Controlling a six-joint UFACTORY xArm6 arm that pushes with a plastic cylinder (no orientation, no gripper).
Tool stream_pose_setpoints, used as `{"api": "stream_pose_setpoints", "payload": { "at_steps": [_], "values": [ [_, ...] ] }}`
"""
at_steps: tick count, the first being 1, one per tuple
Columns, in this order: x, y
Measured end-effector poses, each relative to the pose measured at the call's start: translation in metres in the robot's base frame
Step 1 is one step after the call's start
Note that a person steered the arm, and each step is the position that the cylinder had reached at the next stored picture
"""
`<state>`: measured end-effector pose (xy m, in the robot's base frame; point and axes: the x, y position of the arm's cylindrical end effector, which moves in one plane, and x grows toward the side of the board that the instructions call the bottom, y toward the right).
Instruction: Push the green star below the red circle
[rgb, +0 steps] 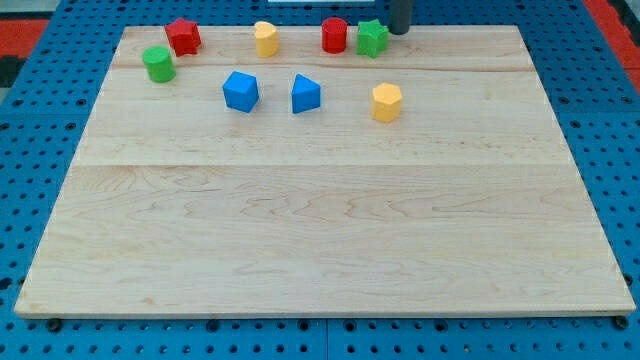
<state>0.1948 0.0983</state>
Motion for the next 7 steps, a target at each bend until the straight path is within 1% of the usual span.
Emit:
{"api": "stream_pose_setpoints", "payload": {
  "at_steps": [1,2,3,4,5,6,7],
  "values": [
    [-0.003,0.004],
    [0.002,-0.018],
    [0.003,-0.022],
    [0.028,-0.022],
    [0.063,-0.035],
    [0.072,-0.059],
    [0.113,-0.067]
  ]
}}
